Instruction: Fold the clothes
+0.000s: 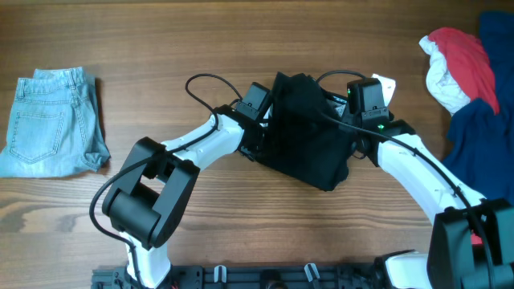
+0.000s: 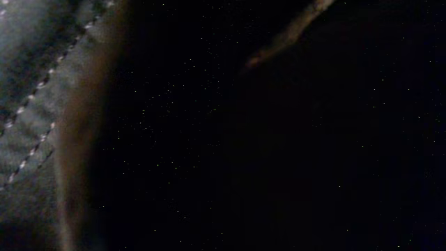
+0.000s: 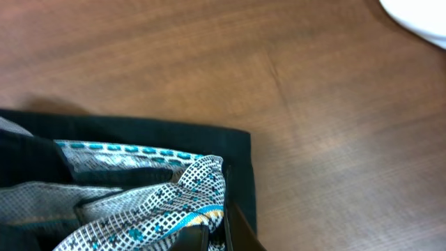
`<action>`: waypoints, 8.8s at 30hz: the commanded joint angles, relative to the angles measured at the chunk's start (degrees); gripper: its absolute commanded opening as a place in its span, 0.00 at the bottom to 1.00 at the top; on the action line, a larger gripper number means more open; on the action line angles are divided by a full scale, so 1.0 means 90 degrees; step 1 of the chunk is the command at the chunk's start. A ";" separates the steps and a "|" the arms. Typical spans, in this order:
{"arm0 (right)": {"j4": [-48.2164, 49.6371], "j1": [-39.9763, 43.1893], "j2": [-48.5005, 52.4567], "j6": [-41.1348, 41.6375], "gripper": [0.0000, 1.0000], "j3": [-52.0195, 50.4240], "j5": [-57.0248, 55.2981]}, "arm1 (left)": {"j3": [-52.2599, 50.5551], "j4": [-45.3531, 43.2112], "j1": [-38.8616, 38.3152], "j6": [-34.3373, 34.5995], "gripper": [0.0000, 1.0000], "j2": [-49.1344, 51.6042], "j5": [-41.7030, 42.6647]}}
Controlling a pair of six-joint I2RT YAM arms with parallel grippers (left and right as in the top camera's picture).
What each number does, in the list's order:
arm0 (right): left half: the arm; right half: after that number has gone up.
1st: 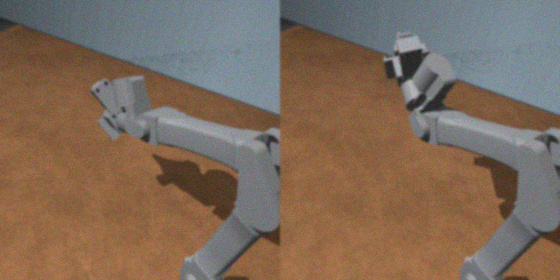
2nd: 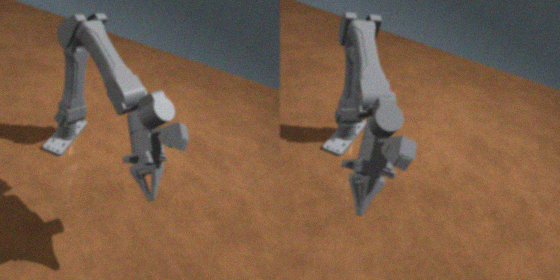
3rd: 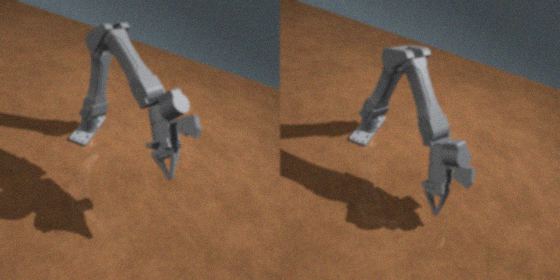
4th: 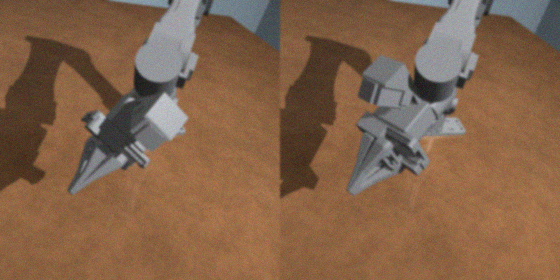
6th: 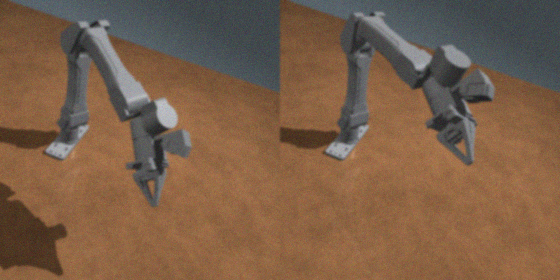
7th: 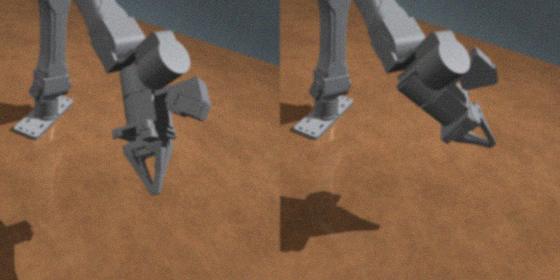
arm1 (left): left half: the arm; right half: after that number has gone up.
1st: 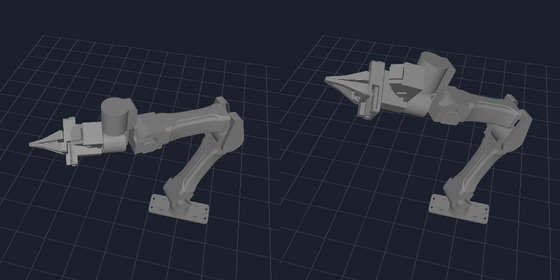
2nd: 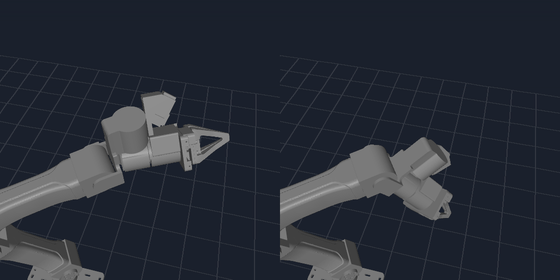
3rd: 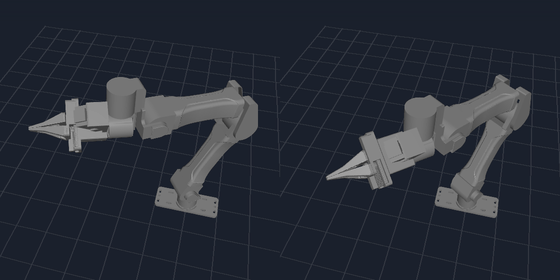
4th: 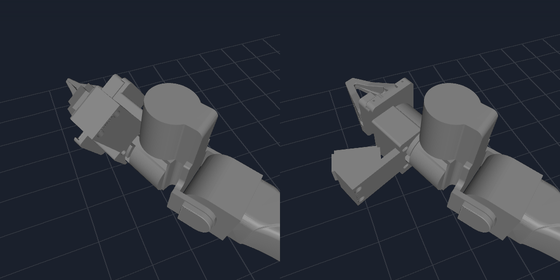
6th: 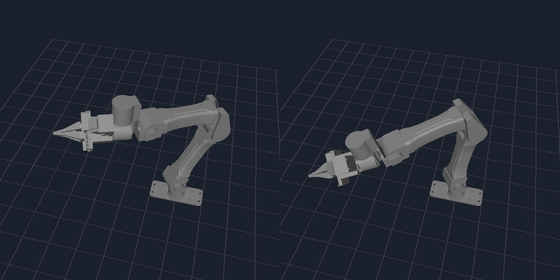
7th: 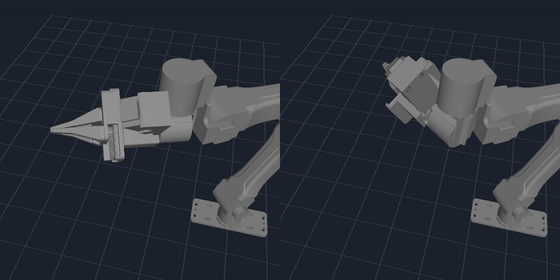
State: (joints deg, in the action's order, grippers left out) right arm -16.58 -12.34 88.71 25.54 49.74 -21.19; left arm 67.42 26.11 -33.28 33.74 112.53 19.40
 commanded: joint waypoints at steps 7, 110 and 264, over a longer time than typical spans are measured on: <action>0.0318 0.0277 0.0908 0.0175 0.16 0.0019 -0.0495 | -0.0338 0.0396 0.0000 -0.0029 0.24 0.0527 -0.0619; -0.1569 0.1273 0.1105 -0.0724 0.61 0.0668 0.2509 | -0.0335 -0.3415 0.0748 -0.1059 0.66 0.0367 -0.0253; -0.2370 0.1282 -0.2103 -0.1838 0.81 0.0913 0.2788 | 0.0049 -0.1528 0.7553 -0.2217 1.00 -0.2324 -0.0192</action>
State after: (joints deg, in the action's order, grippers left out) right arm -37.43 -0.78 70.48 8.12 57.47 2.98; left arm 64.31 8.54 38.83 16.69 93.19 12.91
